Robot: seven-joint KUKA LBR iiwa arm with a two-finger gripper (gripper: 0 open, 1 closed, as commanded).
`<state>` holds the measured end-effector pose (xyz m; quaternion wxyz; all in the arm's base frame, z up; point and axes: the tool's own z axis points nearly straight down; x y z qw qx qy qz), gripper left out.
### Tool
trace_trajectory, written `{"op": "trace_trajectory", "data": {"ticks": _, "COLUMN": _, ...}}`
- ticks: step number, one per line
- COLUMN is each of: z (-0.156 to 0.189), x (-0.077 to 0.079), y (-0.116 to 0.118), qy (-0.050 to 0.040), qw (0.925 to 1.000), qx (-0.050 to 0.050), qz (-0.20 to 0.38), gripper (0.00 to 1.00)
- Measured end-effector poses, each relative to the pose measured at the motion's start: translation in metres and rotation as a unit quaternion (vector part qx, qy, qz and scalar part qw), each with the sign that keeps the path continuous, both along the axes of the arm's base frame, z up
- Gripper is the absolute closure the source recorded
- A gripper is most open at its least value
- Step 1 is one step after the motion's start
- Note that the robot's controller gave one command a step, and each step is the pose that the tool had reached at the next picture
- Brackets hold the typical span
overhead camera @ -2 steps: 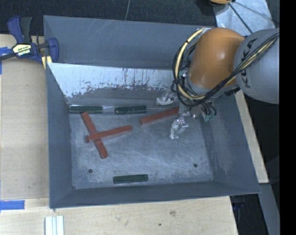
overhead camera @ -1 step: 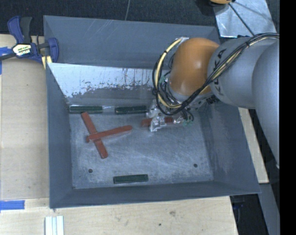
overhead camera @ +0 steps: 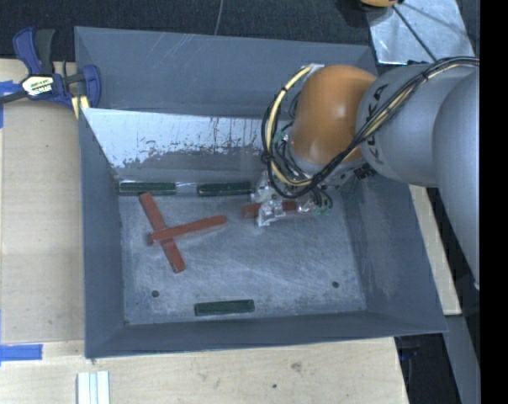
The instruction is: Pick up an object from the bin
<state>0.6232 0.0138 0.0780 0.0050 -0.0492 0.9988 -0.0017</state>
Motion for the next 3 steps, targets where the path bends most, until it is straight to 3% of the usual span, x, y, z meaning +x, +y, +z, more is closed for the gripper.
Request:
{"op": "trace_trajectory", "data": {"ticks": 1, "z": 0.113, "x": -0.006, "y": 0.006, "qy": 0.0037, "qw": 0.9997, "qx": 0.001, "qz": 0.025, "gripper": 1.0}}
{"op": "trace_trajectory", "data": {"ticks": 2, "z": 0.113, "x": -0.006, "y": 0.006, "qy": 0.0037, "qw": 0.9997, "qx": 0.001, "qz": 0.025, "gripper": 1.0}}
{"op": "trace_trajectory", "data": {"ticks": 3, "z": 0.141, "x": -0.01, "y": 0.004, "qy": 0.0079, "qw": 0.995, "qx": 0.001, "qz": 0.099, "gripper": 1.0}}
